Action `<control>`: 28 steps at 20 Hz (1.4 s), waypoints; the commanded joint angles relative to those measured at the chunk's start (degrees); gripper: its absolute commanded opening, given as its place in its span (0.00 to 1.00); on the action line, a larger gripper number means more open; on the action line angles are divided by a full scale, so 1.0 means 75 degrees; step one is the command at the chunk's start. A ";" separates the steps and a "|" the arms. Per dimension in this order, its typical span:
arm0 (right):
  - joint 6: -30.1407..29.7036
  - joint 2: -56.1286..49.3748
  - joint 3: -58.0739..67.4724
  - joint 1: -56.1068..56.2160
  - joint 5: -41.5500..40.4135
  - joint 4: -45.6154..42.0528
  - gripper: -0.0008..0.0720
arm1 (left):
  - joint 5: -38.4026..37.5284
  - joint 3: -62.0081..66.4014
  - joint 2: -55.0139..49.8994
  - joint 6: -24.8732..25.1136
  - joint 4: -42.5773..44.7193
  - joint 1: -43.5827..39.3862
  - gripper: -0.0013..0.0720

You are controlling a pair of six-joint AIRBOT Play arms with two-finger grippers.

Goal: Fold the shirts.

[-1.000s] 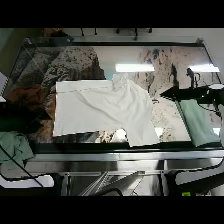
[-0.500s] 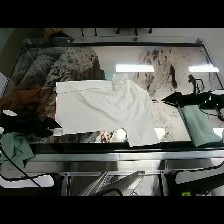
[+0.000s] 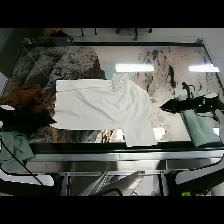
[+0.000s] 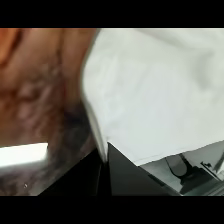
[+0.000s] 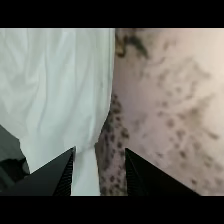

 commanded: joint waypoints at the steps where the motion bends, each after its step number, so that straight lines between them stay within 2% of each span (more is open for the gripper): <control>1: -0.0038 -0.0198 -0.0411 0.0455 -0.0274 -0.0122 0.53 | -0.0035 0.0283 -0.0020 -0.0105 -0.0076 0.0096 0.04; 8: 0.0032 -0.0463 -0.0545 0.1684 -0.1128 0.0026 0.53 | 0.0119 0.0283 -0.0023 -0.0102 -0.0085 0.0082 0.04; 9: 0.0017 -0.0463 -0.0525 0.1719 -0.1169 0.0251 0.39 | 0.0073 0.0283 -0.0020 -0.0099 -0.0125 0.0082 0.04; 10: -0.0064 -0.0440 -0.0484 0.1708 -0.1081 0.0600 0.20 | -0.0020 0.0286 0.0003 -0.0099 -0.0192 0.0082 0.04; 11: -0.0090 -0.0329 -0.0396 0.1690 -0.0898 0.0938 0.09 | -0.0140 0.0286 0.0082 -0.0067 -0.0350 0.0085 0.04; 12: -0.0119 -0.0102 -0.0242 0.1682 -0.0670 0.1116 0.04 | -0.0321 0.0347 0.0256 0.0117 -0.0714 0.0085 0.04; 14: -0.0105 0.0749 0.0385 0.1673 -0.0181 0.1472 0.04 | -0.0857 0.0822 0.0857 0.0437 -0.1679 0.0085 0.04; 17: -0.0082 0.2407 0.1859 0.1343 -0.0137 0.2174 0.04 | -0.1303 0.2308 0.2110 0.0469 -0.3340 0.0085 0.04; 19: -0.0079 0.3378 0.3054 0.0871 -0.0341 0.2681 0.04 | -0.1081 0.3544 0.3048 0.0466 -0.4508 0.0085 0.04; 21: -0.0073 0.4197 0.4086 0.0356 -0.0769 0.2702 0.04 | -0.0542 0.4774 0.3797 0.0463 -0.5132 0.0117 0.04; 25: -0.0085 0.5263 0.5356 -0.0699 -0.1629 0.2521 0.04 | 0.0405 0.6939 0.5129 0.0484 -0.4817 0.1040 0.04; 28: -0.0085 0.5453 0.5744 -0.1169 -0.1996 0.2404 0.04 | 0.0527 0.7385 0.5764 0.0402 -0.3389 0.2378 0.04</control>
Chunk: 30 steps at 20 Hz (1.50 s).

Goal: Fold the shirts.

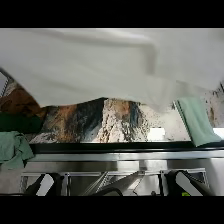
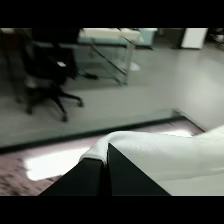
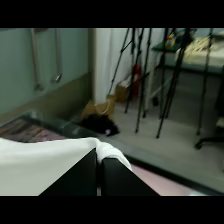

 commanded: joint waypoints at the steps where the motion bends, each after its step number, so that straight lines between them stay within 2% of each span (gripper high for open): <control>1: 0.0006 0.0323 0.0554 -0.0533 -0.0562 -0.0087 0.04 | 0.0385 0.0632 0.0717 -0.0169 0.1166 0.1207 0.04; 4: 0.0128 -0.0160 0.0527 -0.0533 -0.0201 -0.0061 0.04 | 0.0221 -0.0300 0.0527 0.0055 0.1142 0.0685 0.04; 7: 0.0265 -0.1303 0.0274 -0.0420 0.0953 0.0632 0.04 | -0.0449 -0.1402 -0.0393 0.0562 0.1451 -0.1314 0.04; 9: 0.0262 -0.2116 -0.0315 0.0076 0.1218 0.0452 0.04 | -0.0239 -0.2232 -0.1134 0.0554 0.2448 -0.2445 0.04; 11: 0.0210 -0.2935 -0.1163 0.0624 0.0857 -0.0271 0.04 | 0.0417 -0.3034 -0.1964 0.0516 0.3395 -0.3110 0.04; 13: 0.0096 -0.3765 -0.1801 0.0985 0.0207 -0.0807 0.04 | 0.1174 -0.3555 -0.2917 0.0519 0.3832 -0.3281 0.04; 15: 0.0000 -0.4884 -0.1938 0.1227 -0.0338 -0.0796 0.04 | 0.1670 -0.3535 -0.3981 0.0527 0.3812 -0.3279 0.04; 19: -0.0428 -0.6516 -0.1798 0.1603 -0.1679 -0.0207 0.04 | 0.1737 -0.2113 -0.5913 0.0309 0.3812 -0.3337 0.04; 22: -0.0460 -0.7143 -0.1413 0.1580 -0.1714 -0.0093 0.04 | 0.1425 -0.1000 -0.6837 -0.0099 0.3824 -0.3389 0.04; 26: -0.0297 -0.7160 -0.1416 0.1530 -0.1087 -0.1515 0.04 | 0.0965 -0.0554 -0.7423 -0.0227 0.3914 -0.3427 0.04; 28: -0.0096 -0.7163 -0.1478 0.1545 -0.0918 -0.2247 0.04 | 0.0988 -0.0554 -0.7618 -0.0510 0.4511 -0.3474 0.04; 30: -0.0073 -0.7163 -0.1609 0.1533 -0.0997 -0.2413 0.04 | 0.0982 -0.0554 -0.7834 -0.0641 0.4948 -0.3474 0.04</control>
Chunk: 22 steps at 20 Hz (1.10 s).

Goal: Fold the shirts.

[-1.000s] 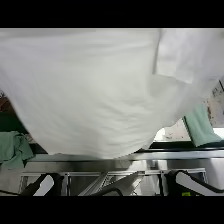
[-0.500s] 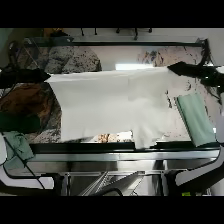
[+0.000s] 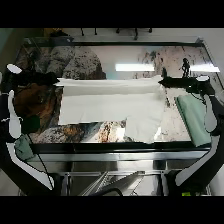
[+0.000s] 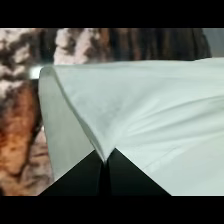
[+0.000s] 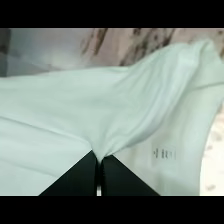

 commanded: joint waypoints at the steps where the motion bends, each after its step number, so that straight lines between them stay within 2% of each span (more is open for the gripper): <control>1: 0.0157 -0.0058 -0.0143 -0.0003 0.0061 -0.0761 0.04 | -0.0079 0.0105 -0.0469 -0.0286 0.0641 -0.0032 0.04; 6: 0.0178 -0.0248 -0.0166 0.0055 0.0020 -0.0764 0.04 | 0.0009 0.0102 -0.0807 -0.0280 0.0659 -0.0189 0.04; 7: 0.0178 -0.0242 -0.0166 0.0090 0.0020 -0.0761 0.04 | -0.0050 0.0114 -0.0799 -0.0291 0.0656 -0.0198 0.07; 8: 0.0178 -0.0221 -0.0166 0.0108 0.0035 -0.0761 0.05 | -0.0233 0.0111 -0.0790 -0.0356 0.0656 -0.0195 0.48; 9: 0.0326 -0.0181 -0.0163 0.0114 0.0047 -0.0761 0.21 | -0.0545 0.0111 -0.0787 -0.0656 0.0673 -0.0175 0.92; 10: 0.0466 -0.0134 -0.0154 0.0105 0.0128 -0.0764 0.40 | -0.0944 0.0111 -0.0781 -0.0909 0.0705 -0.0099 0.93; 11: 0.0490 -0.0026 -0.0140 0.0038 0.0356 -0.0772 0.44 | -0.1437 0.0111 -0.0764 -0.1107 0.0708 0.0006 0.93; 14: 0.1023 0.0595 -0.0143 -0.0399 0.1198 -0.0772 0.49 | -0.2678 -0.0012 -0.0592 -0.1568 0.0694 0.0431 0.92; 16: 0.1274 0.1090 -0.0195 -0.0793 0.1947 -0.0787 0.49 | -0.2996 -0.0697 -0.0224 -0.1577 0.0702 0.0586 0.92; 17: 0.1376 0.1320 -0.0318 -0.0979 0.2285 -0.0790 0.49 | -0.2955 -0.1247 0.0023 -0.1507 0.0699 0.0621 0.80; 18: 0.1454 0.1582 -0.0562 -0.1189 0.2602 -0.0790 0.48 | -0.2827 -0.1821 0.0271 -0.1343 0.0708 0.0641 0.74; 22: 0.1757 0.2827 -0.2451 -0.2104 0.2949 -0.0793 0.48 | -0.1926 -0.3981 0.1087 -0.0889 0.0705 0.0644 0.74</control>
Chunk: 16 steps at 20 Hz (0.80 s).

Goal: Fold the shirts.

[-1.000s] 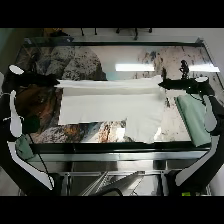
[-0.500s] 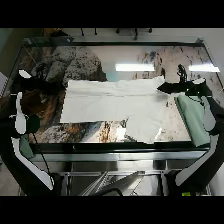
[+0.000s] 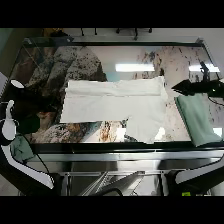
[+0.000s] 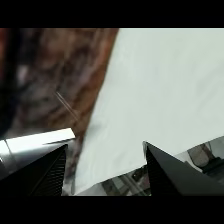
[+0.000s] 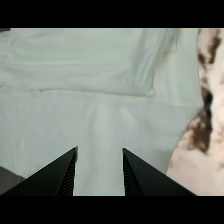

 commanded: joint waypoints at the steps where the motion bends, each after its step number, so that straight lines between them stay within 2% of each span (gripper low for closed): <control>1: 0.0446 0.1148 -0.1635 -0.0854 0.0487 -0.0015 0.48 | 0.0513 -0.1539 0.0542 0.0323 -0.0026 0.0047 0.74; 3: 0.0621 0.1740 -0.2623 -0.1180 0.0338 -0.0323 0.49 | 0.0554 -0.1877 0.0545 0.0379 -0.0178 -0.0020 0.74; 4: 0.0618 0.2028 -0.3142 -0.1221 0.0216 -0.0603 0.55 | 0.0560 -0.1967 0.0548 0.0434 -0.0379 -0.0096 0.73; 5: 0.0618 0.2253 -0.3590 -0.1204 0.0140 -0.0857 0.55 | 0.0562 -0.1988 0.0548 0.0478 -0.0562 -0.0169 0.73; 6: 0.0656 0.2436 -0.4074 -0.1154 0.0050 -0.1026 0.55 | 0.0560 -0.1967 0.0548 0.0507 -0.0688 -0.0268 0.64; 7: 0.0691 0.2550 -0.4552 -0.1093 -0.0052 -0.1093 0.55 | 0.0551 -0.1880 0.0545 0.0522 -0.0647 -0.0329 0.22; 8: 0.0705 0.2600 -0.4957 -0.1037 -0.0154 -0.1084 0.58 | 0.0557 -0.1769 0.0548 0.0615 -0.0635 -0.0417 0.04; 9: 0.0723 0.2611 -0.5374 -0.0924 -0.0347 -0.1052 0.67 | 0.0542 -0.1638 0.0548 0.0612 -0.0635 -0.0475 0.04; 12: 0.0603 0.2600 -0.6248 -0.0233 -0.1437 -0.0988 0.67 | 0.0460 -0.1329 0.0548 0.0603 -0.0632 -0.0629 0.04; 16: 0.0577 0.2358 -0.6336 0.0813 -0.2602 -0.0571 0.67 | 0.0356 -0.1075 0.0548 0.0583 -0.0600 -0.0679 0.04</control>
